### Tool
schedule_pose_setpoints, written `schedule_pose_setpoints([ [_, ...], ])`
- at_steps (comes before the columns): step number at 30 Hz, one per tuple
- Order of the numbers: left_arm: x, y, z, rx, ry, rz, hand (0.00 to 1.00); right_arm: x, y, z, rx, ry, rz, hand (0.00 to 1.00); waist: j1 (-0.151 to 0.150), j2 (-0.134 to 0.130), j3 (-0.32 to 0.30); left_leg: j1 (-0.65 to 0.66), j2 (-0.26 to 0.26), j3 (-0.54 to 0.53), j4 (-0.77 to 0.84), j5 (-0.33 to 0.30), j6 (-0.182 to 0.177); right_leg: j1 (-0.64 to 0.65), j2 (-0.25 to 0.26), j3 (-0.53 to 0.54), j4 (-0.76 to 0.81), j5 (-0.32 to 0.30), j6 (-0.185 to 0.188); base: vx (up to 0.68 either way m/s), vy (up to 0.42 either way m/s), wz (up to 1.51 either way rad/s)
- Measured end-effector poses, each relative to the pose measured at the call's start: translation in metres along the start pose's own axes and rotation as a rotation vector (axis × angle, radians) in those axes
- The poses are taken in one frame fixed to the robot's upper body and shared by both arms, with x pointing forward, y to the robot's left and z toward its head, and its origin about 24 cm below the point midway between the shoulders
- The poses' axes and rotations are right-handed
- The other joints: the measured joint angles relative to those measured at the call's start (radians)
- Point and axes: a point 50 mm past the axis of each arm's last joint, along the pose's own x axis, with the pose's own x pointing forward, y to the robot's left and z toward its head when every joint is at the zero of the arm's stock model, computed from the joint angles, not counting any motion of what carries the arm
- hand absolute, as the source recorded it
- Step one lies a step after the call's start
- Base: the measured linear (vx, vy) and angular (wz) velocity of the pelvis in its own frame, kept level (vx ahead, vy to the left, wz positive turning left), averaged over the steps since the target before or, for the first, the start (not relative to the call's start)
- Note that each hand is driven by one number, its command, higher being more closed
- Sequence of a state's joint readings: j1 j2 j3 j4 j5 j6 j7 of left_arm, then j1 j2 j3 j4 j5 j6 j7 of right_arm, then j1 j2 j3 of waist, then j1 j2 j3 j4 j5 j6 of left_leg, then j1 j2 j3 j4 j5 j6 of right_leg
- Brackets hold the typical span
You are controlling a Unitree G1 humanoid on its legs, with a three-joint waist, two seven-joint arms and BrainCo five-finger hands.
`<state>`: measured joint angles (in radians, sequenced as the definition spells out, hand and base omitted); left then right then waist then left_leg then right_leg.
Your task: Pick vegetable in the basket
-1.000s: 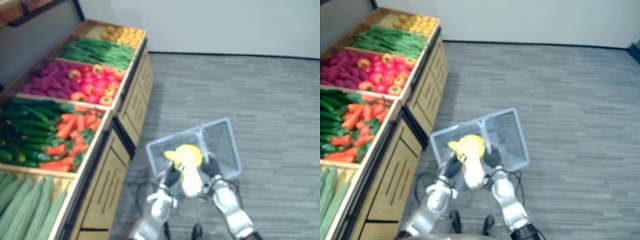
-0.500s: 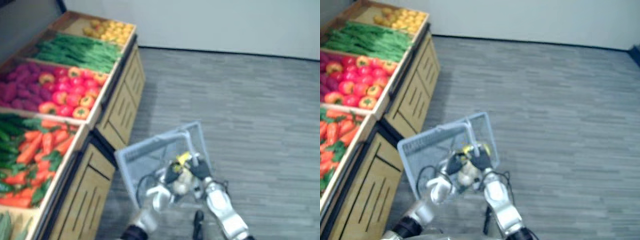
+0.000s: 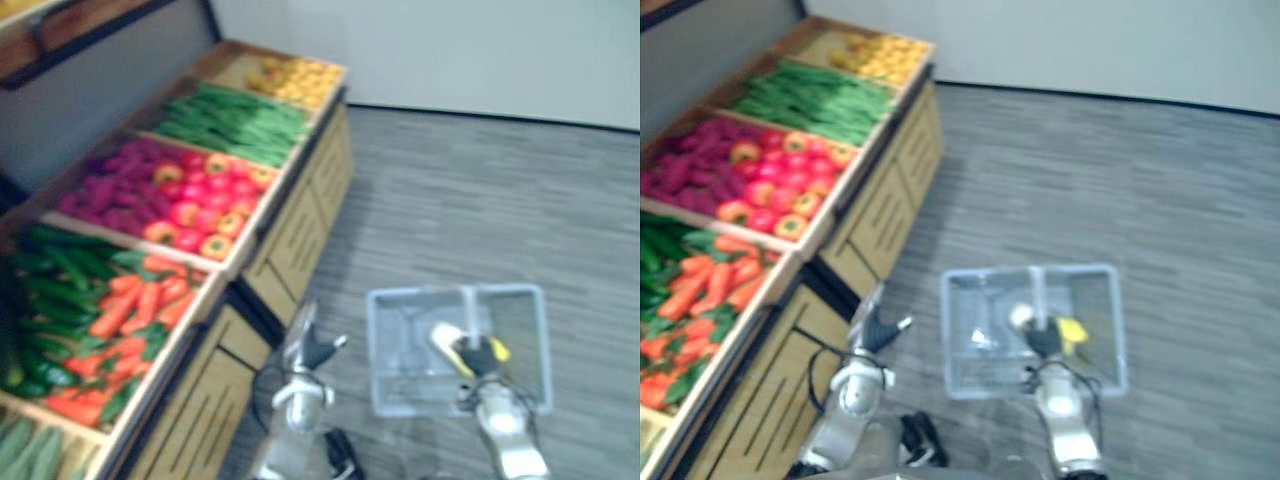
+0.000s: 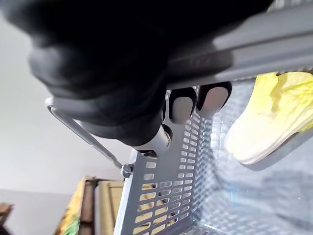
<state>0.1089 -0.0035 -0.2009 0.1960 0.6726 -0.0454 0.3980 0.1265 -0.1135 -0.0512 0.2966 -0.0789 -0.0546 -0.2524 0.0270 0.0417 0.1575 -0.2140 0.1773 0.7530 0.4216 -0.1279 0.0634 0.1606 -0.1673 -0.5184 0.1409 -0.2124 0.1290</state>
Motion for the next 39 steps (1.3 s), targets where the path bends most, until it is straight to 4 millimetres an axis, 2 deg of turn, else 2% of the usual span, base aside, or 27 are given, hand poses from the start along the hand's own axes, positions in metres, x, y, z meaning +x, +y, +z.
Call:
schedule_pose_setpoints([
  [1,0.001,0.004,0.001,-0.003,-0.003,0.018,0.00,0.002,-0.010,-0.008,0.002,0.041,-0.051,1.00,0.002,-0.004,-0.003,0.009,-0.025,0.057,-0.029,-0.007,0.046,0.018,-0.010,-0.050,-0.005,0.000,0.001,0.36,0.206,1.66],
  [2,-0.001,0.010,0.001,-0.002,-0.011,0.034,0.00,0.004,-0.022,-0.024,-0.006,0.117,-0.118,1.00,0.004,-0.002,-0.004,0.033,-0.072,0.040,-0.088,-0.048,0.112,0.054,-0.011,-0.109,0.016,-0.006,0.010,0.30,0.172,1.58],
  [3,-0.003,0.011,0.001,-0.001,-0.011,0.035,0.00,0.004,-0.026,-0.031,-0.019,0.155,-0.132,1.00,0.003,-0.002,-0.004,0.049,-0.095,0.013,-0.118,-0.064,0.120,0.062,-0.020,-0.127,0.051,-0.011,0.017,0.37,0.182,1.66],
  [5,-0.005,0.009,0.000,-0.002,-0.008,0.027,0.00,0.002,-0.033,-0.056,-0.044,0.278,-0.174,1.00,-0.001,-0.009,-0.004,0.102,-0.158,-0.082,-0.190,-0.067,0.119,0.015,-0.109,-0.129,0.341,-0.019,0.015,0.30,0.103,1.40],
  [6,-0.007,0.012,-0.001,0.004,-0.009,0.031,0.00,-0.002,-0.034,-0.067,-0.052,0.339,-0.180,1.00,-0.004,-0.015,-0.003,0.141,-0.185,-0.129,-0.216,-0.067,0.119,-0.041,-0.163,-0.078,0.557,-0.027,0.005,0.35,0.036,1.09],
  [7,-0.009,0.014,-0.001,0.008,-0.012,0.036,0.00,-0.003,-0.035,-0.072,-0.052,0.363,-0.187,1.00,-0.007,-0.015,-0.003,0.163,-0.194,-0.152,-0.230,-0.066,0.119,-0.073,-0.173,-0.041,0.651,-0.036,-0.003,0.40,0.002,0.98],
  [8,-0.011,0.020,-0.001,0.016,-0.023,0.055,0.00,0.000,-0.043,-0.072,-0.038,0.373,-0.235,1.00,-0.011,-0.013,-0.004,0.199,-0.204,-0.182,-0.255,-0.061,0.110,-0.133,-0.174,0.035,0.749,-0.051,-0.027,0.35,-0.043,0.86],
  [9,-0.013,0.027,0.000,0.023,-0.043,0.083,0.00,0.004,-0.050,-0.070,-0.032,0.365,-0.269,1.00,-0.018,-0.011,-0.006,0.223,-0.206,-0.222,-0.271,-0.055,0.101,-0.181,-0.158,0.072,0.766,-0.066,-0.051,0.25,-0.044,0.87],
  [11,-0.011,0.034,0.004,0.024,-0.078,0.119,0.00,-0.001,-0.058,-0.079,-0.031,0.395,-0.310,1.00,-0.036,-0.008,-0.010,0.230,-0.201,-0.310,-0.287,-0.039,0.081,-0.248,-0.120,0.121,0.680,-0.091,-0.083,0.23,-0.088,1.31],
  [13,-0.009,0.040,0.003,0.029,-0.084,0.146,0.00,-0.009,-0.062,-0.088,-0.022,0.428,-0.340,1.00,-0.051,-0.008,-0.011,0.229,-0.197,-0.409,-0.293,-0.024,0.059,-0.293,-0.069,0.244,0.497,-0.092,-0.083,0.21,-0.158,1.51],
  [15,-0.001,0.046,0.005,0.037,-0.102,0.182,0.00,-0.021,-0.065,-0.103,-0.022,0.484,-0.344,1.00,-0.055,-0.014,-0.015,0.210,-0.195,-0.545,-0.316,-0.004,0.016,-0.333,0.002,0.494,0.254,-0.067,-0.043,0.14,-0.250,1.68],
  [17,0.009,0.052,0.004,0.043,-0.111,0.202,0.00,-0.030,-0.063,-0.115,0.059,0.557,-0.387,1.00,-0.054,-0.020,-0.016,0.204,-0.191,-0.644,-0.334,0.005,-0.021,-0.334,0.010,0.627,0.135,-0.037,-0.015,0.11,-0.338,1.79],
  [18,0.011,0.057,0.000,0.039,-0.097,0.216,0.00,-0.034,-0.058,-0.120,0.107,0.593,-0.400,1.00,-0.050,-0.039,-0.017,0.208,-0.190,-0.689,-0.328,0.010,-0.044,-0.315,-0.006,0.638,0.063,0.012,-0.029,0.12,-0.395,1.48],
  [19,0.012,0.063,-0.003,0.047,-0.087,0.235,0.00,-0.036,-0.054,-0.122,0.119,0.603,-0.396,1.00,-0.045,-0.055,-0.015,0.215,-0.190,-0.700,-0.325,0.006,-0.057,-0.305,-0.016,0.636,0.038,0.048,-0.028,0.12,-0.446,1.03],
  [20,0.012,0.073,-0.012,0.079,-0.066,0.260,0.00,-0.039,-0.048,-0.125,0.125,0.619,-0.381,1.00,-0.043,-0.077,-0.019,0.223,-0.174,-0.699,-0.314,-0.011,-0.091,-0.292,-0.017,0.599,0.065,0.135,0.011,0.12,-0.465,0.66],
  [21,0.012,0.076,-0.015,0.078,-0.047,0.277,0.00,-0.040,-0.048,-0.126,0.128,0.624,-0.380,1.00,-0.043,-0.065,-0.028,0.225,-0.126,-0.671,-0.311,-0.012,-0.109,-0.287,0.011,0.565,0.079,0.118,-0.007,0.18,-0.522,0.67],
  [23,0.016,0.078,-0.011,0.073,-0.063,0.289,0.00,-0.042,-0.053,-0.128,0.117,0.632,-0.378,1.00,-0.038,-0.032,-0.048,0.236,-0.041,-0.613,-0.330,0.016,-0.155,-0.271,0.053,0.506,0.070,0.116,-0.019,0.18,-0.376,0.60],
  [24,0.021,0.079,-0.006,0.070,-0.079,0.297,0.00,-0.044,-0.056,-0.130,0.106,0.641,-0.378,1.00,-0.047,-0.017,-0.053,0.244,-0.002,-0.598,-0.359,0.042,-0.180,-0.250,0.075,0.458,0.063,0.113,-0.030,0.17,-0.287,0.91],
  [25,0.029,0.079,-0.002,0.073,-0.093,0.299,0.00,-0.049,-0.059,-0.134,0.099,0.655,-0.376,1.00,-0.057,-0.011,-0.055,0.245,0.028,-0.585,-0.370,0.061,-0.178,-0.223,0.084,0.404,0.045,0.113,-0.034,0.16,-0.272,0.93],
  [26,0.034,0.079,0.000,0.075,-0.099,0.301,0.00,-0.053,-0.060,-0.137,0.095,0.666,-0.374,1.00,-0.059,-0.013,-0.057,0.239,0.037,-0.543,-0.364,0.063,-0.175,-0.216,0.085,0.386,0.034,0.111,-0.037,0.11,-0.180,1.00],
  [27,0.045,0.080,0.006,0.079,-0.108,0.307,0.00,-0.056,-0.065,-0.139,0.088,0.675,-0.383,1.00,-0.068,-0.015,-0.057,0.226,0.059,-0.438,-0.342,0.067,-0.170,-0.205,0.081,0.347,0.017,0.111,-0.040,0.06,-0.088,0.83],
  [29,0.060,0.088,0.011,0.113,-0.121,0.326,0.00,-0.055,-0.068,-0.139,0.084,0.670,-0.387,1.00,-0.078,-0.016,-0.054,0.224,0.068,-0.310,-0.366,0.103,-0.173,-0.214,0.071,0.322,0.013,0.113,-0.043,0.04,0.008,0.56],
  [30,0.069,0.097,0.010,0.174,-0.126,0.343,0.00,-0.054,-0.069,-0.138,0.085,0.662,-0.389,1.00,-0.079,-0.016,-0.054,0.224,0.059,-0.296,-0.396,0.134,-0.195,-0.227,0.068,0.323,0.011,0.118,-0.045,0.02,0.038,0.13],
  [31,0.074,0.104,0.010,0.201,-0.128,0.355,0.00,-0.053,-0.070,-0.137,0.085,0.655,-0.390,1.00,-0.081,-0.015,-0.053,0.223,0.053,-0.295,-0.406,0.139,-0.196,-0.231,0.065,0.326,0.007,0.121,-0.043,0.00,0.047,-0.03],
  [35,0.104,0.160,0.022,0.332,-0.151,0.491,0.00,-0.040,-0.059,-0.127,0.117,0.609,-0.374,1.00,-0.085,-0.048,-0.007,0.158,0.025,-0.263,-0.421,0.155,-0.179,-0.304,0.049,0.359,-0.033,0.174,-0.031,-0.04,0.071,-0.17],
  [37,0.112,0.178,0.032,0.376,-0.170,0.544,0.00,-0.028,-0.058,-0.115,0.129,0.560,-0.373,1.00,-0.095,-0.053,0.035,0.128,0.014,-0.244,-0.430,0.165,-0.167,-0.333,0.040,0.375,-0.067,0.209,-0.025,-0.05,0.055,-0.16],
  [39,0.115,0.185,0.038,0.397,-0.187,0.559,0.00,-0.019,-0.055,-0.107,0.140,0.530,-0.367,1.00,-0.105,-0.052,0.074,0.128,0.003,-0.224,-0.437,0.166,-0.165,-0.341,0.036,0.396,-0.077,0.224,-0.021,-0.04,0.058,-0.24],
])
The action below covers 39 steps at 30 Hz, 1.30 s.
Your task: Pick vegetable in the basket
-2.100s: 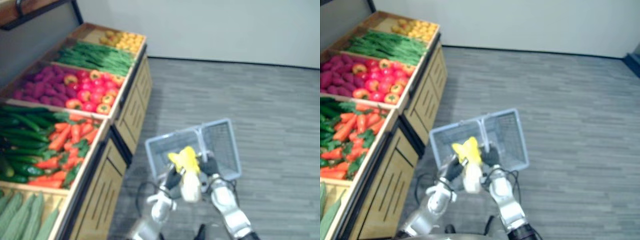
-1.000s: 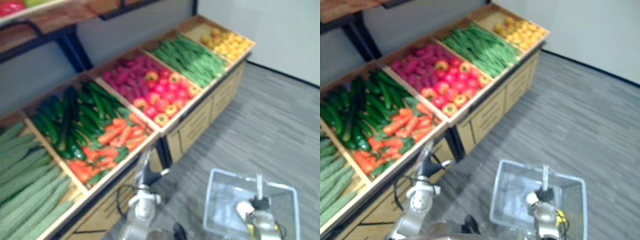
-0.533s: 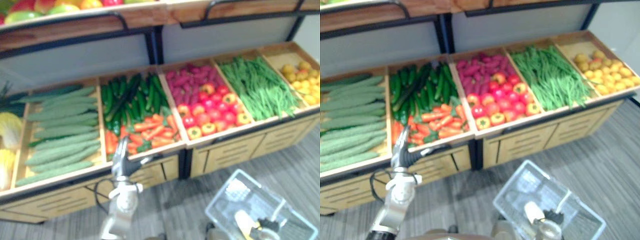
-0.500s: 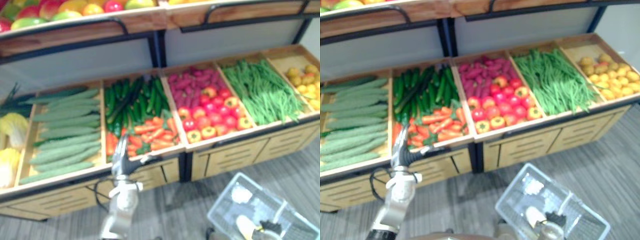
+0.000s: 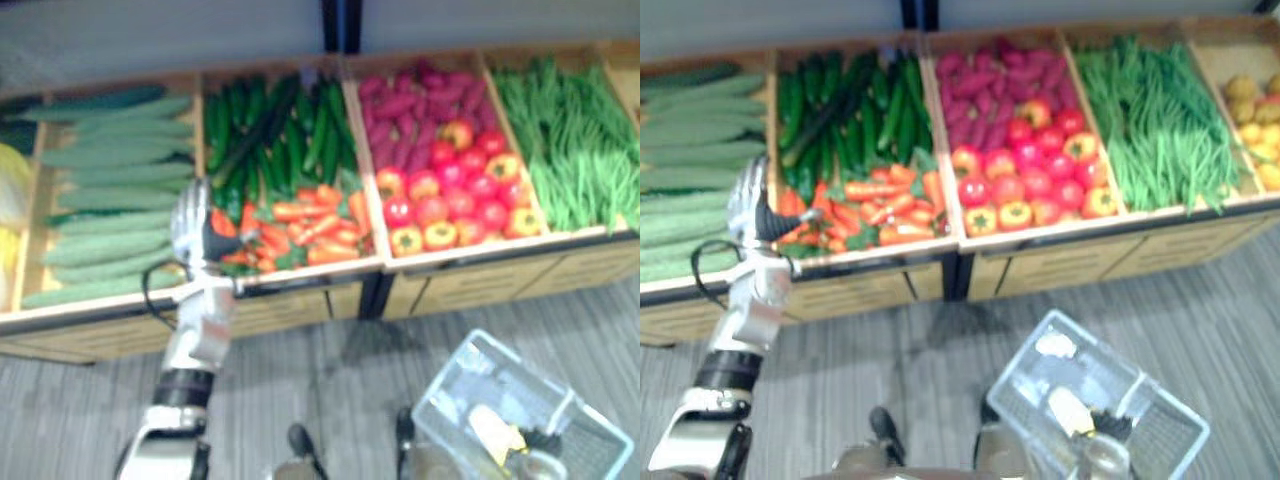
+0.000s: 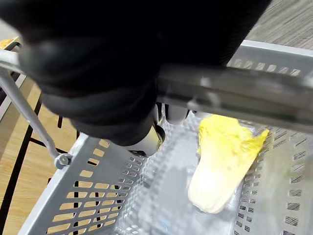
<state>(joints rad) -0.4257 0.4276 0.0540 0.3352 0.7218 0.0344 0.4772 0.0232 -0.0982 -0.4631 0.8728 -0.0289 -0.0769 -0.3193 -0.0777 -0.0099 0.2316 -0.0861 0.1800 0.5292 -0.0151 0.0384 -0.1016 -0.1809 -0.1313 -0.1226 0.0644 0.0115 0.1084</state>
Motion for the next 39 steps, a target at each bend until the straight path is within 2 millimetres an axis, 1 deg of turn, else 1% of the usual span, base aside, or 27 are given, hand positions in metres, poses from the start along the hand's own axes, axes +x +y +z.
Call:
schedule_pose_setpoints([
  [2,0.013,0.003,0.009,-0.005,-0.022,0.021,0.00,0.001,0.003,0.008,0.010,-0.026,0.003,1.00,0.000,0.003,0.021,-0.029,-0.005,0.013,0.002,0.001,0.002,-0.035,-0.009,0.014,0.000,0.012,0.002,-0.03,0.048,-0.18],
  [3,0.022,0.008,0.014,-0.010,-0.035,0.042,0.00,0.002,0.004,0.015,0.021,-0.052,0.005,1.00,-0.001,0.004,0.046,-0.041,-0.005,0.016,0.002,0.004,0.005,-0.049,-0.009,0.018,-0.001,0.019,0.000,-0.02,0.012,-0.06],
  [5,0.032,0.013,0.021,-0.008,-0.059,0.065,0.00,0.001,0.008,0.026,0.026,-0.095,0.016,1.00,-0.001,0.003,0.075,-0.058,-0.004,0.028,0.002,0.007,0.006,-0.073,-0.009,0.025,0.001,0.026,-0.001,-0.04,-0.001,-0.12],
  [8,0.042,0.015,0.031,0.009,-0.089,0.066,0.00,-0.001,0.015,0.040,0.024,-0.162,0.030,1.00,0.000,0.004,0.106,-0.087,-0.003,0.040,0.002,0.011,0.007,-0.108,-0.008,0.033,0.001,0.034,-0.003,-0.03,-0.016,-0.09],
  [9,0.043,0.015,0.033,0.010,-0.093,0.066,0.00,-0.002,0.016,0.042,0.021,-0.172,0.033,1.00,0.000,0.002,0.109,-0.091,-0.002,0.043,0.002,0.011,0.007,-0.114,-0.008,0.036,0.002,0.035,-0.004,0.00,-0.014,-0.05],
  [12,0.051,0.016,0.047,0.008,-0.132,0.077,0.00,-0.007,0.022,0.053,0.050,-0.228,0.041,1.00,0.005,0.000,0.131,-0.111,0.003,0.067,0.006,0.011,0.006,-0.141,-0.008,0.044,0.008,0.036,-0.003,0.01,-0.010,-0.07],
  [14,0.055,0.019,0.053,0.004,-0.146,0.086,0.00,-0.010,0.027,0.055,0.055,-0.244,0.053,1.00,0.009,0.000,0.140,-0.122,0.007,0.093,0.017,0.011,0.006,-0.149,-0.009,0.045,0.010,0.036,-0.003,0.01,-0.002,-0.02],
  [17,0.060,0.019,0.070,0.033,-0.213,0.093,0.00,-0.013,0.029,0.063,0.059,-0.283,0.065,1.00,0.027,0.006,0.159,-0.124,0.019,0.149,0.036,0.011,0.006,-0.156,-0.010,0.046,0.028,0.036,-0.003,0.00,0.000,0.00],
  [20,0.065,0.023,0.080,0.028,-0.237,0.109,0.00,-0.014,0.029,0.069,0.068,-0.311,0.065,1.00,0.031,0.011,0.175,-0.140,0.026,0.171,0.052,0.011,0.006,-0.172,-0.011,0.045,0.045,0.036,-0.003,-0.01,0.000,0.04],
  [22,0.073,0.027,0.084,0.029,-0.231,0.123,0.00,-0.017,0.030,0.076,0.075,-0.344,0.072,1.00,0.036,0.010,0.194,-0.156,0.027,0.180,0.054,0.011,0.006,-0.194,-0.013,0.047,0.056,0.036,-0.003,-0.01,0.000,0.02],
  [24,0.077,0.027,0.084,0.036,-0.216,0.120,0.00,-0.020,0.035,0.082,0.073,-0.378,0.093,1.00,0.037,0.008,0.202,-0.176,0.028,0.194,0.055,0.011,0.007,-0.219,-0.013,0.051,0.062,0.036,-0.003,-0.01,0.000,-0.03],
  [26,0.077,0.025,0.083,0.043,-0.211,0.108,0.00,-0.024,0.038,0.088,0.079,-0.406,0.108,1.00,0.039,0.009,0.218,-0.178,0.030,0.204,0.057,0.010,0.007,-0.226,-0.013,0.058,0.062,0.036,-0.003,-0.01,-0.004,-0.09],
  [30,0.081,0.024,0.086,0.052,-0.215,0.095,0.00,-0.028,0.041,0.094,0.091,-0.446,0.110,1.00,0.037,0.009,0.219,-0.211,0.034,0.217,0.065,0.010,0.008,-0.262,-0.011,0.067,0.063,0.036,-0.003,0.00,-0.014,-0.06],
  [31,0.081,0.020,0.086,0.094,-0.224,0.077,1.00,-0.029,0.042,0.096,0.096,-0.453,0.109,1.00,0.036,0.010,0.221,-0.218,0.041,0.234,0.077,0.010,0.009,-0.272,-0.009,0.074,0.069,0.036,-0.003,0.01,-0.016,-0.08],
  [33,0.081,0.018,0.084,0.106,-0.222,0.061,1.00,-0.029,0.043,0.097,0.100,-0.457,0.108,1.00,0.032,0.011,0.225,-0.218,0.047,0.241,0.083,0.010,0.009,-0.274,-0.007,0.074,0.075,0.036,-0.003,0.01,-0.020,-0.06],
  [34,0.082,0.019,0.086,0.106,-0.226,0.058,1.00,-0.029,0.044,0.099,0.105,-0.461,0.109,1.00,0.031,0.008,0.231,-0.220,0.055,0.262,0.089,0.010,0.009,-0.279,-0.003,0.076,0.078,0.036,-0.003,0.00,-0.024,-0.05],
  [37,0.088,0.024,0.090,0.106,-0.228,0.066,1.00,-0.030,0.046,0.102,0.110,-0.468,0.111,1.00,0.035,0.008,0.234,-0.228,0.056,0.271,0.088,0.010,0.009,-0.291,0.000,0.080,0.079,0.036,-0.003,-0.01,-0.024,-0.06],
  [39,0.092,0.028,0.089,0.118,-0.222,0.073,1.00,-0.031,0.048,0.106,0.115,-0.480,0.119,1.00,0.035,0.007,0.236,-0.231,0.057,0.283,0.088,0.010,0.010,-0.302,0.002,0.092,0.079,0.036,-0.003,-0.02,-0.020,-0.12],
])
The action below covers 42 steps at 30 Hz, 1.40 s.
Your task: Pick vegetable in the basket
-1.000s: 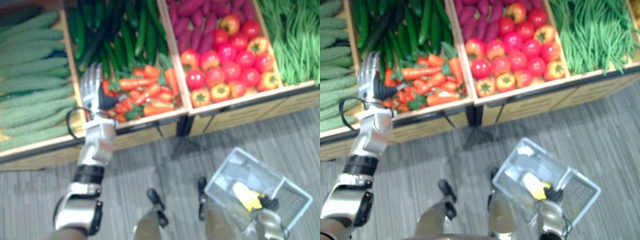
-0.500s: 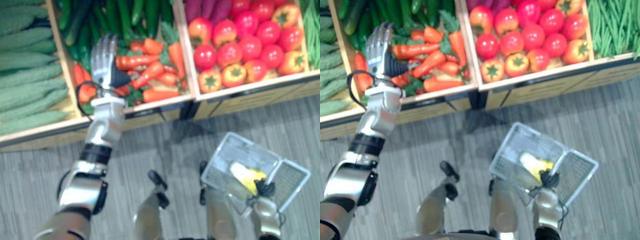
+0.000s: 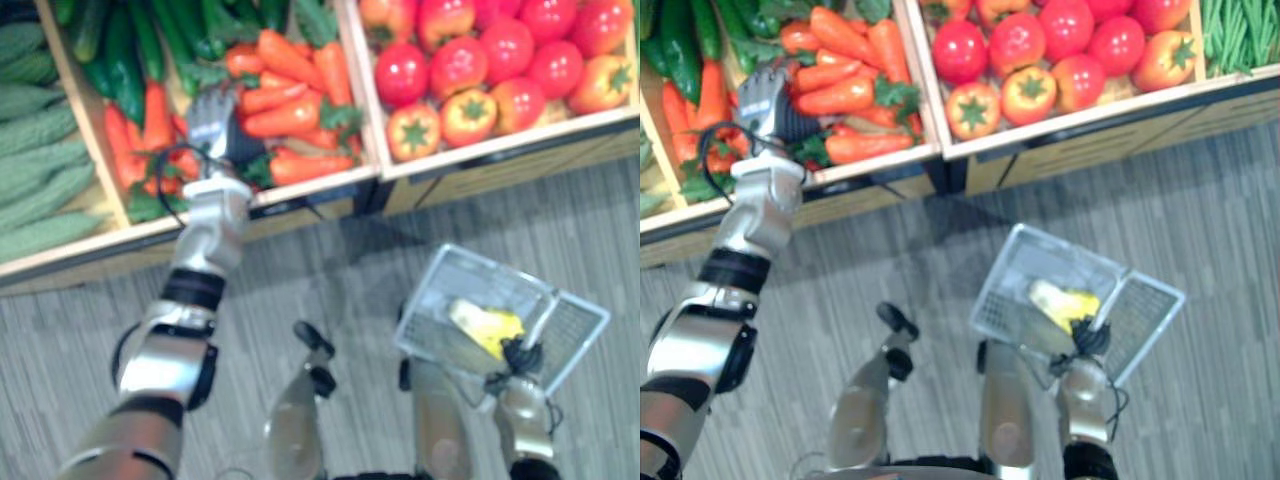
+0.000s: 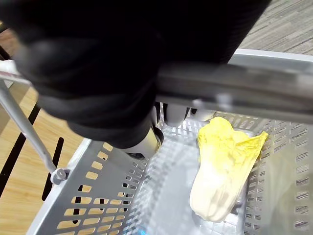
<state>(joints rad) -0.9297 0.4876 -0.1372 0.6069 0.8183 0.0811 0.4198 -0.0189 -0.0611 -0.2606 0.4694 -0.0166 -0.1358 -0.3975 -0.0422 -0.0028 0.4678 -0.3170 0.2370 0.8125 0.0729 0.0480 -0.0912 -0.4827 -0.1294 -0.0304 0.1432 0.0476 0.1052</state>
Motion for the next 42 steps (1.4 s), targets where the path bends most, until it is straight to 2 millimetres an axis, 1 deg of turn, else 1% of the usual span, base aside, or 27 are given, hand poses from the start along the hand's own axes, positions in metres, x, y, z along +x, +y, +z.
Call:
schedule_pose_setpoints([
  [3,0.003,0.003,-0.004,0.042,-0.002,0.004,1.00,0.000,0.001,0.001,0.005,-0.005,0.005,1.00,-0.010,0.000,0.000,-0.003,0.001,0.001,-0.001,0.003,0.004,-0.004,0.002,0.005,-0.001,0.000,0.000,0.00,-0.015,-0.04],
  [7,0.003,0.004,-0.004,0.055,-0.002,0.009,1.00,-0.001,0.002,0.004,0.025,-0.010,0.009,1.00,-0.011,-0.001,0.000,0.001,0.001,-0.001,-0.002,0.006,0.008,0.000,0.003,0.005,-0.001,0.006,0.001,0.00,0.000,0.00],
  [11,0.003,0.004,0.000,0.082,-0.015,0.014,1.00,-0.006,0.005,0.000,0.020,0.000,0.033,1.00,-0.012,-0.002,0.001,0.041,0.003,-0.014,-0.003,0.006,0.008,0.049,0.001,-0.013,-0.004,0.006,0.001,0.02,-0.009,0.07],
  [13,0.006,0.013,0.007,0.068,-0.038,0.058,1.00,-0.010,0.002,-0.006,0.016,0.014,0.028,1.00,-0.013,-0.001,0.001,0.063,0.004,-0.029,-0.006,0.006,0.008,0.081,0.001,-0.029,-0.004,0.006,0.002,0.03,-0.003,0.15],
  [14,0.008,0.021,0.013,0.061,-0.063,0.097,1.00,-0.013,-0.002,-0.008,0.014,0.018,0.023,1.00,-0.010,-0.001,0.001,0.083,0.004,-0.034,-0.011,0.006,0.008,0.103,0.001,-0.039,-0.005,0.006,0.002,0.03,0.005,0.12],
  [16,0.010,0.033,0.015,0.064,-0.085,0.153,1.00,-0.017,-0.005,-0.011,0.011,0.023,0.022,1.00,-0.009,-0.001,0.001,0.115,0.003,-0.041,-0.021,0.006,0.009,0.137,0.000,-0.050,-0.005,0.005,0.002,0.03,0.009,0.12],
  [19,0.014,0.054,0.009,0.080,-0.081,0.245,1.00,-0.020,-0.008,-0.017,0.001,0.041,0.020,1.00,-0.009,0.003,-0.003,0.151,-0.001,-0.051,-0.039,0.004,0.015,0.179,-0.001,-0.073,-0.006,0.001,-0.002,0.03,0.000,0.11],
  [21,0.014,0.060,0.000,0.084,-0.044,0.269,1.00,-0.021,-0.008,-0.019,-0.002,0.050,0.022,1.00,-0.008,0.004,-0.005,0.167,-0.007,-0.055,-0.043,0.010,0.022,0.199,-0.004,-0.079,-0.012,-0.003,-0.009,0.04,-0.005,0.08],
  [22,0.013,0.060,-0.001,0.085,-0.040,0.270,1.00,-0.021,-0.008,-0.019,-0.003,0.051,0.022,1.00,-0.008,0.005,-0.006,0.169,-0.007,-0.055,-0.043,0.012,0.023,0.201,-0.004,-0.080,-0.013,-0.003,-0.009,0.04,-0.008,0.07],
  [24,0.001,0.051,-0.022,0.101,0.021,0.243,1.00,-0.022,-0.009,-0.026,-0.014,0.079,0.038,1.00,-0.014,0.014,-0.020,0.203,-0.014,-0.060,-0.054,0.016,0.023,0.244,-0.003,-0.087,-0.032,-0.004,-0.009,0.04,-0.008,0.04],
  [25,-0.004,0.047,-0.026,0.108,0.029,0.224,1.00,-0.022,-0.009,-0.030,-0.020,0.094,0.038,1.00,-0.017,0.015,-0.037,0.202,-0.015,-0.063,-0.055,0.016,0.023,0.246,-0.003,-0.091,-0.038,-0.004,-0.009,0.04,-0.014,0.05],
  [26,-0.016,0.039,-0.034,0.119,0.042,0.192,1.00,-0.024,-0.010,-0.036,-0.031,0.122,0.039,1.00,-0.028,0.015,-0.068,0.202,-0.018,-0.068,-0.060,0.018,0.023,0.251,-0.002,-0.094,-0.048,-0.003,-0.009,0.07,-0.022,0.14],
  [27,-0.028,0.032,-0.037,0.125,0.038,0.164,1.00,-0.026,-0.011,-0.042,-0.039,0.146,0.038,1.00,-0.039,0.017,-0.088,0.215,-0.023,-0.083,-0.070,0.021,0.022,0.277,-0.001,-0.100,-0.066,-0.003,-0.009,0.08,-0.020,0.12],
  [28,-0.034,0.029,-0.038,0.125,0.030,0.152,1.00,-0.027,-0.011,-0.045,-0.042,0.157,0.038,1.00,-0.040,0.016,-0.096,0.227,-0.024,-0.083,-0.073,0.022,0.021,0.290,0.002,-0.099,-0.074,-0.003,-0.009,0.07,-0.011,0.05],
  [30,-0.062,0.017,-0.040,0.116,0.002,0.097,1.00,-0.034,-0.016,-0.056,-0.058,0.198,0.037,1.00,-0.039,0.017,-0.148,0.257,-0.030,-0.081,-0.079,0.019,0.018,0.324,0.014,-0.084,-0.102,-0.003,-0.009,0.04,-0.011,-0.13],
  [31,-0.070,0.014,-0.041,0.111,-0.001,0.084,1.00,-0.036,-0.016,-0.057,-0.060,0.204,0.040,1.00,-0.039,0.015,-0.157,0.268,-0.030,-0.080,-0.076,0.015,0.013,0.335,0.016,-0.073,-0.109,-0.003,-0.009,0.06,-0.029,-0.36],
  [32,-0.088,0.010,-0.044,0.094,0.004,0.055,1.00,-0.037,-0.015,-0.058,-0.062,0.216,0.049,1.00,-0.035,0.008,-0.176,0.270,-0.020,-0.111,-0.025,-0.008,0.011,0.338,0.020,-0.041,-0.107,-0.003,-0.010,0.06,-0.062,-0.73],
  [33,-0.111,0.005,-0.049,0.076,0.023,0.016,1.00,-0.035,-0.012,-0.056,-0.067,0.210,0.067,1.00,-0.029,0.004,-0.183,0.254,0.004,-0.227,0.085,-0.067,0.024,0.348,0.029,0.008,-0.104,-0.003,-0.010,0.04,-0.064,-0.94],
  [34,-0.123,0.001,-0.052,0.067,0.040,-0.014,1.00,-0.035,-0.010,-0.054,-0.077,0.201,0.080,1.00,-0.027,0.010,-0.188,0.240,0.010,-0.308,0.141,-0.110,0.031,0.352,0.036,0.037,-0.102,-0.003,-0.010,-0.01,-0.030,-1.39],
  [35,-0.149,-0.008,-0.056,0.039,0.079,-0.078,1.00,-0.032,-0.009,-0.050,-0.106,0.177,0.105,1.00,-0.011,0.032,-0.203,0.219,0.003,-0.491,0.222,-0.194,0.009,0.348,0.053,0.101,-0.099,-0.002,-0.009,-0.07,0.092,-1.70],
  [36,-0.172,-0.019,-0.054,-0.005,0.118,-0.134,1.00,-0.030,-0.011,-0.050,-0.130,0.174,0.124,1.00,-0.007,0.065,-0.223,0.229,-0.010,-0.650,0.244,-0.260,-0.028,0.337,0.083,0.154,-0.092,0.001,-0.003,-0.07,0.125,-1.70],
  [37,-0.181,-0.025,-0.051,-0.033,0.138,-0.158,1.00,-0.029,-0.014,-0.050,-0.140,0.174,0.124,1.00,-0.007,0.077,-0.231,0.238,-0.014,-0.705,0.239,-0.283,-0.046,0.334,0.094,0.176,-0.092,0.003,0.002,-0.06,0.132,-1.26],
  [38,-0.191,-0.032,-0.044,-0.079,0.161,-0.187,1.00,-0.028,-0.016,-0.050,-0.150,0.173,0.119,1.00,-0.012,0.087,-0.242,0.256,-0.023,-0.731,0.219,-0.318,-0.063,0.327,0.105,0.202,-0.095,0.006,0.006,-0.05,0.115,-0.85],
  [39,-0.200,-0.042,-0.031,-0.141,0.156,-0.227,1.00,-0.031,-0.016,-0.050,-0.159,0.180,0.113,1.00,-0.016,0.064,-0.247,0.284,-0.050,-0.690,0.195,-0.315,-0.055,0.322,0.084,0.244,-0.104,0.019,0.024,-0.09,0.159,-0.83],
  [40,-0.207,-0.047,-0.022,-0.178,0.139,-0.260,1.00,-0.034,-0.017,-0.051,-0.150,0.184,0.111,1.00,-0.017,0.047,-0.256,0.294,-0.070,-0.659,0.173,-0.307,-0.046,0.317,0.068,0.270,-0.112,0.029,0.039,-0.11,0.184,-0.79],
  [41,-0.216,-0.053,-0.011,-0.216,0.111,-0.310,1.00,-0.039,-0.017,-0.049,-0.161,0.166,0.119,1.00,-0.035,0.029,-0.267,0.310,-0.094,-0.628,0.150,-0.300,-0.036,0.309,0.048,0.301,-0.115,0.035,0.049,-0.10,0.141,-0.54],
  [42,-0.219,-0.055,-0.006,-0.229,0.096,-0.328,1.00,-0.040,-0.016,-0.047,-0.158,0.155,0.120,1.00,-0.040,0.023,-0.269,0.318,-0.106,-0.618,0.143,-0.297,-0.031,0.308,0.038,0.312,-0.118,0.038,0.052,-0.07,0.121,-0.56],
])
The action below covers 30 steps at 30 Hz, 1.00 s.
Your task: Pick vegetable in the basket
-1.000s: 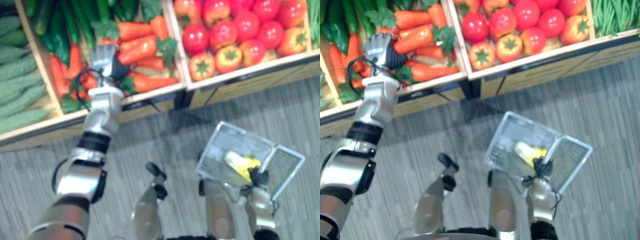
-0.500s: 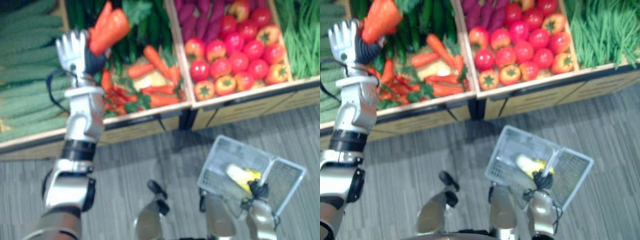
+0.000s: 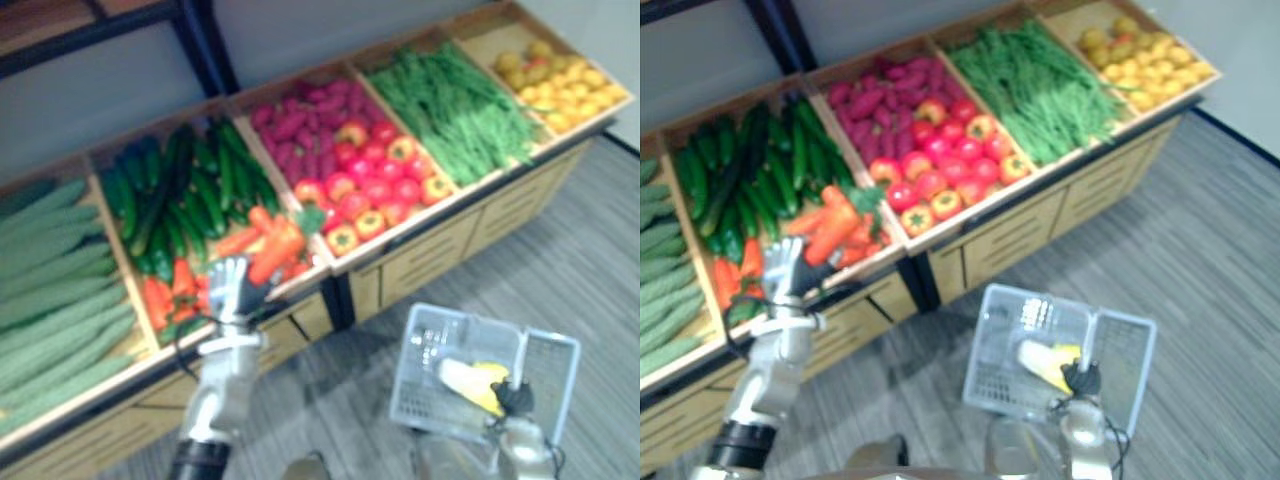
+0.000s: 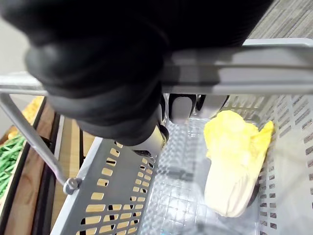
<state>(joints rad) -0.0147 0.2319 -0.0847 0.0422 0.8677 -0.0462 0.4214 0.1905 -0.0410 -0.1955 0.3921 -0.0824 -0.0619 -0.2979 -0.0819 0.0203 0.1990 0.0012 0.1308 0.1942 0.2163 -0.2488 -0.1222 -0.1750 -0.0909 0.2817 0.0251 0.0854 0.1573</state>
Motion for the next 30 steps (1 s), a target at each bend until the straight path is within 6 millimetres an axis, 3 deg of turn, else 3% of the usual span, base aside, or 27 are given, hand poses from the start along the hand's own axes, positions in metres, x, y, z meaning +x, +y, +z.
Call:
schedule_pose_setpoints([
  [1,-0.002,-0.007,0.008,-0.017,-0.030,-0.031,1.00,-0.001,0.000,0.005,0.010,-0.020,-0.004,1.00,-0.008,-0.009,-0.001,0.008,-0.012,0.026,-0.003,0.002,0.006,-0.009,-0.011,0.011,-0.005,0.019,-0.002,-0.03,0.103,-0.55],
  [2,-0.003,-0.010,0.013,-0.031,-0.052,-0.043,1.00,-0.001,0.002,0.009,0.018,-0.034,-0.005,1.00,-0.010,-0.016,-0.004,0.011,-0.017,0.054,0.003,0.005,0.011,-0.024,-0.018,-0.010,-0.009,0.034,-0.027,-0.03,0.079,-0.85],
  [3,-0.003,-0.013,0.019,-0.050,-0.070,-0.054,1.00,0.000,0.004,0.017,0.018,-0.065,-0.007,1.00,-0.008,-0.016,-0.004,0.008,-0.007,0.096,0.001,0.013,0.021,-0.056,-0.026,-0.127,-0.008,0.071,-0.128,-0.04,0.069,-1.25],
  [4,-0.002,-0.015,0.024,-0.067,-0.074,-0.067,1.00,0.004,0.009,0.029,0.017,-0.106,0.005,1.00,-0.004,-0.014,-0.002,-0.015,-0.008,0.137,0.009,0.042,0.060,-0.092,-0.009,-0.350,-0.026,0.198,-0.328,-0.06,0.045,-1.18],
  [5,-0.001,-0.015,0.024,-0.069,-0.076,-0.071,1.00,0.004,0.011,0.032,0.018,-0.116,0.008,1.00,0.000,-0.014,-0.002,-0.018,-0.008,0.146,0.010,0.047,0.066,-0.091,-0.004,-0.383,-0.046,0.235,-0.362,-0.12,0.042,-1.33],
  [6,0.001,-0.014,0.027,-0.072,-0.099,-0.081,1.00,0.003,0.014,0.042,0.038,-0.156,0.015,1.00,0.012,-0.033,-0.003,-0.004,-0.023,0.203,-0.003,0.055,0.080,-0.054,-0.013,-0.480,-0.124,0.263,-0.339,-0.13,-0.011,-0.80],
  [7,0.003,-0.013,0.027,-0.070,-0.107,-0.077,1.00,0.000,0.017,0.047,0.052,-0.175,0.020,1.00,0.007,-0.054,0.000,0.026,-0.042,0.251,-0.017,0.045,0.083,-0.031,-0.031,-0.563,-0.127,0.109,-0.354,-0.17,0.018,-1.42],
  [8,0.000,-0.017,0.029,-0.095,-0.092,-0.087,1.00,0.005,0.020,0.058,0.043,-0.205,0.031,1.00,0.014,-0.002,0.003,0.068,-0.013,0.349,-0.072,0.035,0.091,-0.029,-0.051,-0.746,-0.106,-0.037,-0.193,-0.16,0.034,-1.66],
  [9,-0.004,-0.018,0.030,-0.109,-0.094,-0.102,1.00,0.006,0.030,0.069,0.050,-0.238,0.058,1.00,0.036,0.018,0.007,0.072,0.013,0.436,-0.080,0.041,0.086,-0.071,-0.083,-0.844,0.029,-0.059,-0.227,-0.15,0.055,-1.79],
  [10,-0.007,-0.020,0.030,-0.114,-0.093,-0.114,1.00,0.005,0.036,0.073,0.048,-0.251,0.080,1.00,0.036,0.019,0.005,0.074,0.015,0.462,-0.079,0.042,0.085,-0.089,-0.116,-0.881,0.138,-0.066,-0.230,-0.07,0.016,-1.52],
  [11,-0.015,-0.026,0.031,-0.149,-0.084,-0.147,1.00,0.004,0.044,0.077,0.049,-0.263,0.108,1.00,0.042,0.015,0.003,0.088,0.014,0.514,-0.075,0.040,0.084,-0.087,-0.178,-0.935,0.324,-0.103,-0.229,-0.01,-0.014,-1.26],
  [12,-0.023,-0.032,0.034,-0.176,-0.074,-0.182,1.00,0.002,0.053,0.080,0.042,-0.276,0.142,1.00,0.056,0.008,-0.004,0.096,0.014,0.564,-0.072,0.040,0.084,-0.049,-0.208,-0.968,0.383,-0.191,-0.198,0.01,-0.038,-1.33],
  [13,-0.026,-0.035,0.036,-0.183,-0.074,-0.197,1.00,0.000,0.058,0.084,0.038,-0.288,0.166,1.00,0.064,0.002,-0.007,0.098,0.014,0.594,-0.071,0.040,0.084,-0.036,-0.207,-0.975,0.374,-0.223,-0.173,0.01,-0.085,-1.47],
  [14,-0.031,-0.041,0.037,-0.197,-0.061,-0.220,1.00,-0.002,0.072,0.092,0.026,-0.319,0.221,1.00,0.074,0.007,-0.006,0.098,0.024,0.650,-0.068,0.047,0.076,-0.042,-0.182,-0.982,0.323,-0.214,-0.155,0.02,-0.081,-1.41],
  [15,-0.035,-0.046,0.039,-0.208,-0.055,-0.245,1.00,-0.008,0.084,0.096,0.009,-0.342,0.288,1.00,0.071,0.013,-0.008,0.098,0.039,0.679,-0.068,0.060,0.060,-0.039,-0.112,-0.935,0.236,-0.160,-0.190,0.04,-0.122,-1.35],
  [17,-0.040,-0.055,0.044,-0.225,-0.057,-0.282,1.00,-0.018,0.099,0.099,-0.003,-0.363,0.373,1.00,0.080,0.010,-0.008,0.129,0.080,0.710,-0.047,0.069,0.056,0.007,-0.014,-0.870,0.099,-0.096,-0.212,0.06,-0.160,-1.35],
  [19,-0.046,-0.066,0.048,-0.238,-0.052,-0.324,1.00,-0.028,0.110,0.103,-0.015,-0.397,0.439,1.00,0.079,-0.001,-0.008,0.140,0.137,0.726,0.064,0.062,0.059,0.044,0.037,-0.799,0.035,-0.073,-0.220,0.05,-0.109,-1.28],
  [20,-0.050,-0.072,0.050,-0.248,-0.049,-0.349,1.00,-0.035,0.116,0.106,-0.014,-0.413,0.479,1.00,0.079,-0.003,-0.008,0.121,0.193,0.693,0.199,0.043,0.061,0.065,0.064,-0.753,0.008,-0.073,-0.219,0.04,-0.051,-1.26],
  [21,-0.054,-0.076,0.054,-0.258,-0.050,-0.368,1.00,-0.039,0.121,0.109,0.005,-0.421,0.516,1.00,0.086,-0.001,-0.009,0.084,0.230,0.595,0.306,0.016,0.068,0.076,0.093,-0.702,-0.009,-0.073,-0.217,0.04,-0.039,-1.30],
  [22,-0.055,-0.077,0.055,-0.264,-0.050,-0.374,1.00,-0.042,0.123,0.111,0.015,-0.426,0.536,1.00,0.089,-0.001,-0.009,0.059,0.231,0.523,0.336,0.001,0.066,0.077,0.104,-0.677,-0.011,-0.072,-0.216,0.04,-0.022,-1.28],
  [24,-0.063,-0.085,0.058,-0.273,-0.048,-0.409,1.00,-0.054,0.133,0.117,0.050,-0.450,0.610,1.00,0.096,-0.004,-0.009,-0.034,0.132,0.180,0.298,-0.048,0.042,0.082,0.120,-0.587,-0.012,-0.066,-0.215,0.05,0.000,-1.25],
  [26,-0.067,-0.088,0.059,-0.277,-0.039,-0.418,1.00,-0.058,0.138,0.117,0.045,-0.456,0.642,1.00,0.107,-0.007,-0.009,-0.048,0.047,0.004,0.197,-0.057,0.038,0.100,0.119,-0.531,-0.014,-0.058,-0.212,0.04,0.046,-1.04],
  [27,-0.067,-0.088,0.059,-0.282,-0.037,-0.415,1.00,-0.058,0.138,0.117,0.046,-0.456,0.643,1.00,0.112,-0.005,-0.010,-0.053,0.028,-0.029,0.134,-0.028,0.044,0.109,0.120,-0.514,-0.012,-0.056,-0.213,0.04,0.104,-0.79],
  [28,-0.067,-0.090,0.063,-0.300,-0.038,-0.417,1.00,-0.058,0.137,0.117,0.055,-0.449,0.648,1.00,0.111,0.001,-0.014,-0.057,0.028,-0.033,0.076,0.041,0.051,0.116,0.128,-0.504,-0.012,-0.053,-0.212,0.03,0.118,-0.46],
  [29,-0.067,-0.091,0.065,-0.300,-0.045,-0.416,1.00,-0.057,0.137,0.116,0.057,-0.444,0.650,1.00,0.112,0.005,-0.018,-0.064,0.034,-0.029,0.055,0.066,0.041,0.124,0.136,-0.498,-0.016,-0.053,-0.209,0.06,0.156,-0.22],
  [30,-0.066,-0.093,0.066,-0.293,-0.051,-0.422,1.00,-0.057,0.137,0.113,0.060,-0.432,0.647,1.00,0.109,-0.012,-0.028,-0.049,0.027,-0.020,0.026,0.071,0.043,0.128,0.126,-0.496,-0.033,-0.045,-0.196,0.07,0.191,-0.03],
])
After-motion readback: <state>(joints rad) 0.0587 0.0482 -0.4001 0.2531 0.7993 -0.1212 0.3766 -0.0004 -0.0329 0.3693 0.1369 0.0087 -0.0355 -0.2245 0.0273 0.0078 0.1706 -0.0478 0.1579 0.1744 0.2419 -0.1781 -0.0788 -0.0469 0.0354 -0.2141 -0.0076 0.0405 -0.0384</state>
